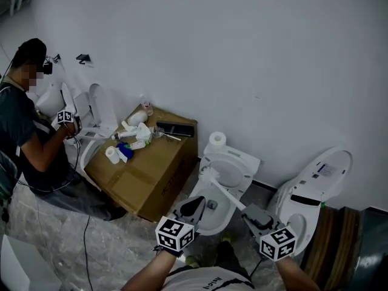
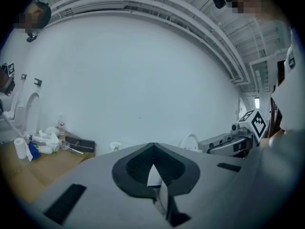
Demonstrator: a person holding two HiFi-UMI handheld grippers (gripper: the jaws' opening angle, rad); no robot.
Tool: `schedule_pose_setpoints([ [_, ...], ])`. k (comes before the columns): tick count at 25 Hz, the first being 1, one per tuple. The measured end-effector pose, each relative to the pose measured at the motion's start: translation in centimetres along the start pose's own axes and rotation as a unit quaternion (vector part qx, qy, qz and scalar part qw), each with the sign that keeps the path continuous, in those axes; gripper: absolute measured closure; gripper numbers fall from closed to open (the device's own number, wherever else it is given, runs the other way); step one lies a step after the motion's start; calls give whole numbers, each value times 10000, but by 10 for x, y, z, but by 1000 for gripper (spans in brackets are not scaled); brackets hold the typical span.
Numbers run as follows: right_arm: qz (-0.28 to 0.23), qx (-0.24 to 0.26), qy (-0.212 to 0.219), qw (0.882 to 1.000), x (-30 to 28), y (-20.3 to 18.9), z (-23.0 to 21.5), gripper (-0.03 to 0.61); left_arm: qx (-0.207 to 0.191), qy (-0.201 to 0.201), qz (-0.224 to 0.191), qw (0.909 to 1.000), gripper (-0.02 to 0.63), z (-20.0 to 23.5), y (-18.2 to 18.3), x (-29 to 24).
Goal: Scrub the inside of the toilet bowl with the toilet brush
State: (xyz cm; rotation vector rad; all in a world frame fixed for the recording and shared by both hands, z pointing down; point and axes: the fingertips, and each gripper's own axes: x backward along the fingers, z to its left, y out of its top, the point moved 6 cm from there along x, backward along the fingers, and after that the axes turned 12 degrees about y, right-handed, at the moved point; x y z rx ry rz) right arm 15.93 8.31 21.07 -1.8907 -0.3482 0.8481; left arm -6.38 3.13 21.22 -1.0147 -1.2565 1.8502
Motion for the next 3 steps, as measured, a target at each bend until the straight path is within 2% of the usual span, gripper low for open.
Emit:
schedule_pose_setpoints([
  [3,-10,-14,-17,10000,-1,1,3,423,22,-23,-42,10000,606,-1,5,1],
])
